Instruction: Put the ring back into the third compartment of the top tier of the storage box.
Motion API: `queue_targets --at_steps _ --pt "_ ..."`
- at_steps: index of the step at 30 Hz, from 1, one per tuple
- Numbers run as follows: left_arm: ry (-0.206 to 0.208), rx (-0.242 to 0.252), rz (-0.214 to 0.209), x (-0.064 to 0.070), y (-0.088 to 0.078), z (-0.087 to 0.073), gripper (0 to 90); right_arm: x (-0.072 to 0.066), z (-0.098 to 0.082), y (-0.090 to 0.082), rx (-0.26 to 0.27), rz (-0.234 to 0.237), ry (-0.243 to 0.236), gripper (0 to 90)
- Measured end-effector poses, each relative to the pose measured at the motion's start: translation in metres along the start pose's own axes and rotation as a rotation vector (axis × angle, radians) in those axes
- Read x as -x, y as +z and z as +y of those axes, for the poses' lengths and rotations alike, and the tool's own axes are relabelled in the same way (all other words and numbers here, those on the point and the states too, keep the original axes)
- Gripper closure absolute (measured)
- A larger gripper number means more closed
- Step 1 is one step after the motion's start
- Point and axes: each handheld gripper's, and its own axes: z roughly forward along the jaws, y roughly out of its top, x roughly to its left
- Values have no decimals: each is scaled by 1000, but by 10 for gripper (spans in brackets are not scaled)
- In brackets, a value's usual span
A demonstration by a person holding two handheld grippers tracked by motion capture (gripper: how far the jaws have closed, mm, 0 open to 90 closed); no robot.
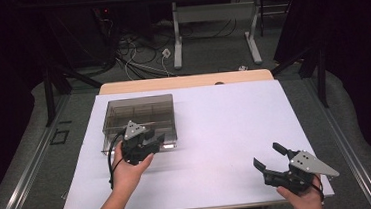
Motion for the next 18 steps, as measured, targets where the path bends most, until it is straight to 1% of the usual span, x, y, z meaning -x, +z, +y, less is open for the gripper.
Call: queue_targets --at_steps 1,2,5,7,8,16,18 --pt "0 2 2 -1 -1 0 515 0 0 0 1 0 -1 156" --pt "-10 6 3 -2 -2 1 498 0 0 0 2 -1 0 155" --pt "-11 10 9 -3 -3 1 472 0 0 0 1 -2 -1 155" --pt "-17 15 11 -3 -4 1 452 0 0 0 1 -4 4 155" --pt "-22 19 11 -4 -4 2 445 0 0 0 -1 -1 -1 155" --pt "-19 26 22 -5 -7 2 391 0 0 0 0 -2 -1 155" --pt "-23 42 30 -4 -11 3 369 0 0 0 2 -1 -4 155"
